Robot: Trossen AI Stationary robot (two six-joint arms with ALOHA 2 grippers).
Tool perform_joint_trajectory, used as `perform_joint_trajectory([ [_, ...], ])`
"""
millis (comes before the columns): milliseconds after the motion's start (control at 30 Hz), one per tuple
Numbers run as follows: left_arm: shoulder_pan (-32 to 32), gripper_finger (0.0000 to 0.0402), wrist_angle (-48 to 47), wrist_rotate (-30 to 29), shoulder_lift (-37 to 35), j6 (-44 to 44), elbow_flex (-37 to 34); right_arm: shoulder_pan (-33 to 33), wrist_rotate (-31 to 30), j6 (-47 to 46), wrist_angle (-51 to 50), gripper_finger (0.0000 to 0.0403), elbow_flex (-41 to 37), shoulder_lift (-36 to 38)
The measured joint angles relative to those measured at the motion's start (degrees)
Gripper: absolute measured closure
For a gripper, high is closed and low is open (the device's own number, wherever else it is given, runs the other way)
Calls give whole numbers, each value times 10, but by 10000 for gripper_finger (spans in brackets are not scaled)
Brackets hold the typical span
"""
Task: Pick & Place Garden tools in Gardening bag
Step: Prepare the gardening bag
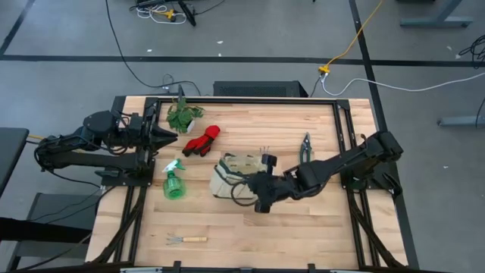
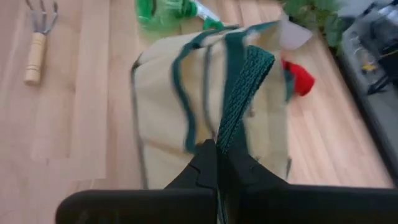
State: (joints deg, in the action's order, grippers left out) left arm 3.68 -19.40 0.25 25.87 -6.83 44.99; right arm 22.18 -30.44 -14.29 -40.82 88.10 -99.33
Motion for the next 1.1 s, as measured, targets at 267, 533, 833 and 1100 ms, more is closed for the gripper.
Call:
perform_joint_trajectory([
  [267, 0, 344, -1, 0, 0, 0, 0, -5, -114, 51, 6, 403, 14, 0],
  [533, 0, 344, -2, 0, 0, 0, 0, -35, -186, 77, 13, 403, 15, 0],
  [833, 0, 344, -2, 0, 0, 0, 0, -57, -209, 85, 21, 403, 15, -24],
  [1100, 0, 344, -3, 0, 0, 0, 0, -70, -223, 93, 22, 403, 14, -76],
])
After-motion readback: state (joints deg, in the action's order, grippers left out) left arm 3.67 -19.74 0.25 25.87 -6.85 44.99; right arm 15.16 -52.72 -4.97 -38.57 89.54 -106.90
